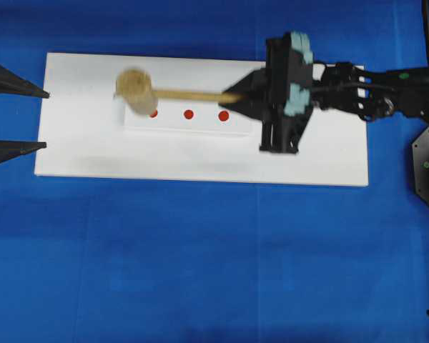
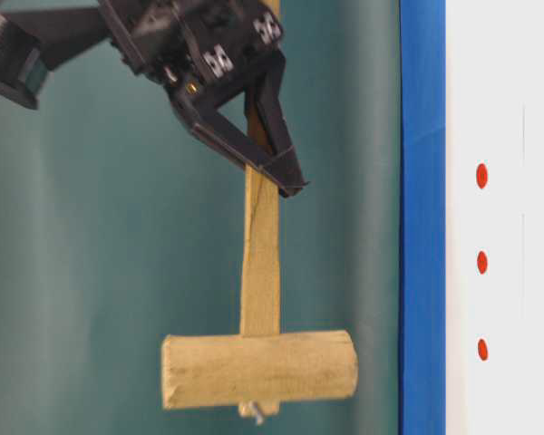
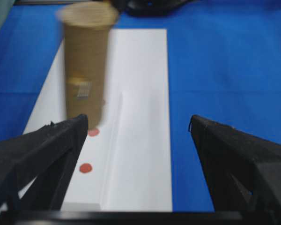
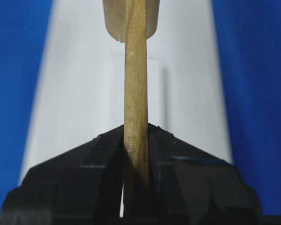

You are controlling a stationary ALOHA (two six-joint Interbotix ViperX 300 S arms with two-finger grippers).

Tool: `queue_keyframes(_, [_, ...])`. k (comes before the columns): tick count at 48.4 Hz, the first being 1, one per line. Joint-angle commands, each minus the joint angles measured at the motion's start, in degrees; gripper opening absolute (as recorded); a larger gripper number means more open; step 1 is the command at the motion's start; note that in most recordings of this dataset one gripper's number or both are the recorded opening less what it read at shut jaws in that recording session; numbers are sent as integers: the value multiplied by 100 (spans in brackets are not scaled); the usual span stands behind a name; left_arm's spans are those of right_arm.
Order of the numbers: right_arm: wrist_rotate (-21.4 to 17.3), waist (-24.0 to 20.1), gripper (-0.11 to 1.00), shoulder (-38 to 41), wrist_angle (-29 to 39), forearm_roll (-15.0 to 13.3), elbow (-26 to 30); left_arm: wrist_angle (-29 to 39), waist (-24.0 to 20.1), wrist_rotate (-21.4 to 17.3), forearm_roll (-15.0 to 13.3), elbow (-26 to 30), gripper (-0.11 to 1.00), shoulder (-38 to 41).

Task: Hit the mark with a hammer.
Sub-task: 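Lower the mallet head onto the red-dot strip with the right gripper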

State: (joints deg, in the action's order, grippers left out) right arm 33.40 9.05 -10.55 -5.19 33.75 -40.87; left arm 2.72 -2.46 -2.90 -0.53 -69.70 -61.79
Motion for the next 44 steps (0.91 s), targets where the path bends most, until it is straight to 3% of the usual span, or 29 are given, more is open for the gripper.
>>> queue_keyframes(1, [0, 88, 3, 9, -185, 9, 167, -35, -9, 9, -9, 62, 88, 44])
queue_keyframes(21, [9, 132, 3, 141, -193, 9, 211, -26, -18, -18, -9, 53, 88, 44])
queue_keyframes(36, [-167, 88, 3, 1116, 53, 141, 202, -26, -62, -26, -9, 44, 88, 44])
queue_keyframes(44, [-167, 88, 3, 1125, 97, 141, 167, -18, -123, -18, -9, 44, 88, 44])
